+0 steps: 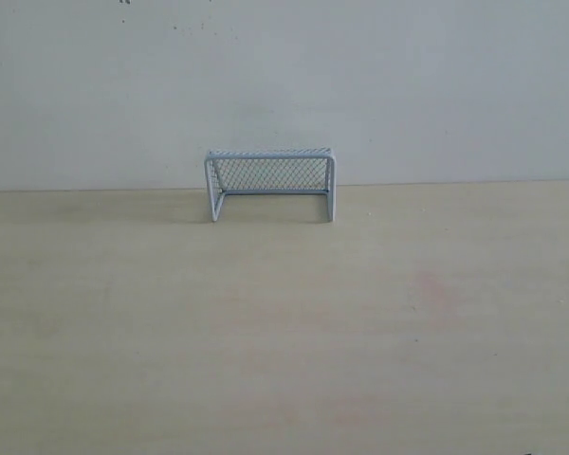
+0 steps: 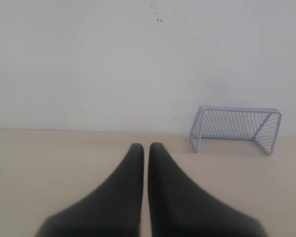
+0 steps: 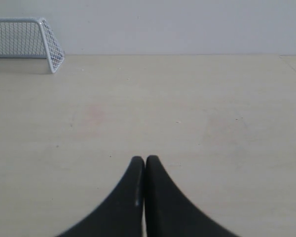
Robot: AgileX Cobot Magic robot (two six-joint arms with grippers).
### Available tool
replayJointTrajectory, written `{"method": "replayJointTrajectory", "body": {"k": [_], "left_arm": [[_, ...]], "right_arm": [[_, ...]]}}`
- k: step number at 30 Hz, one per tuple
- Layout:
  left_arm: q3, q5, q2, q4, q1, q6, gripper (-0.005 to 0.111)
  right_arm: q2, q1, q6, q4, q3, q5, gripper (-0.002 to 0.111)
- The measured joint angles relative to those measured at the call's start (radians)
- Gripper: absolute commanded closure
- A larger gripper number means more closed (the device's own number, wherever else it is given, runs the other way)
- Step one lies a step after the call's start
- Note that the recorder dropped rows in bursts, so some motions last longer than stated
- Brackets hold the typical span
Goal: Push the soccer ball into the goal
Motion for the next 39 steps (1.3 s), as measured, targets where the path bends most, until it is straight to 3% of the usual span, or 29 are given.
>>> {"method": "replayJointTrajectory", "body": {"k": [12, 27, 34, 39], "left_arm": [[0.057, -0.042, 0.0, 0.008, -0.074, -0.008, 0.102], [0.057, 0.121, 0.0, 0.06, -0.076, -0.012, 0.102], [0.057, 0.161, 0.0, 0.063, -0.076, -0.197, 0.102], [0.057, 0.161, 0.0, 0.108, -0.076, -0.202, 0.102]], "right_arm": [[0.0, 0.0, 0.0, 0.0, 0.0, 0.0, 0.108], [0.0, 0.0, 0.0, 0.0, 0.0, 0.0, 0.108], [0.0, 0.0, 0.0, 0.0, 0.0, 0.0, 0.108], [0.0, 0.0, 0.0, 0.0, 0.0, 0.0, 0.108]]}}
